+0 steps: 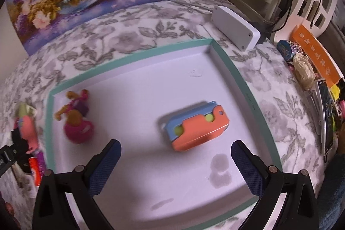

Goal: Organize rigid objects
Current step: 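Withdraw both tools from the tray back over the remaining items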

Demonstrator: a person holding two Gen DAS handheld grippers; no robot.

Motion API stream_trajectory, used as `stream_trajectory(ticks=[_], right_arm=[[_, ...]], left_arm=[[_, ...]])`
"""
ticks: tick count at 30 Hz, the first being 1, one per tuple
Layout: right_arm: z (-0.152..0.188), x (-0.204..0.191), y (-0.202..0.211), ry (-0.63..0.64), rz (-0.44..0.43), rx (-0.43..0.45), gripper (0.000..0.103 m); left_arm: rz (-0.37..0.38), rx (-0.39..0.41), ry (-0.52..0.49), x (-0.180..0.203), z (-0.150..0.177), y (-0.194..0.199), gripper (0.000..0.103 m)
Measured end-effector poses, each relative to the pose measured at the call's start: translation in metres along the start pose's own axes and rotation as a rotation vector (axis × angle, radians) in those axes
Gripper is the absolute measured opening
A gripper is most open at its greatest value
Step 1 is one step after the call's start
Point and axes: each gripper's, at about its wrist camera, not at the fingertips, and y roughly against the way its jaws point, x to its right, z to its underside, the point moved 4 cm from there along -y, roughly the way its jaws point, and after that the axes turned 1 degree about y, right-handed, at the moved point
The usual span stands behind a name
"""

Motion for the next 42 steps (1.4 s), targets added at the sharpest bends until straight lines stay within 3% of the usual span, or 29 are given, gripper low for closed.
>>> stream_trajectory(ticks=[11, 17, 25, 35, 42], right_arm=[[0.013, -0.042, 0.041, 0.034, -0.111, 0.029, 0.103], [0.029, -0.079, 0.049, 0.091, -0.202, 0.000, 0.103], [0.053, -0.129, 0.047, 0.221, -0.250, -0.045, 0.103], [0.080, -0.171, 0.041, 0.322, -0.288, -0.101, 0.103], [0.085, -0.178, 0.039, 0.329, -0.269, -0.102, 0.103]], left_arm=[[-0.035, 0.054, 0.088, -0.056, -0.005, 0.036, 0.096], [-0.045, 0.016, 0.113, -0.085, 0.006, 0.034, 0.095], [-0.057, -0.026, 0.139, -0.112, 0.021, 0.027, 0.096], [-0.104, -0.102, 0.177, -0.145, 0.046, 0.003, 0.096], [-0.068, -0.154, 0.216, -0.160, 0.058, -0.012, 0.095]])
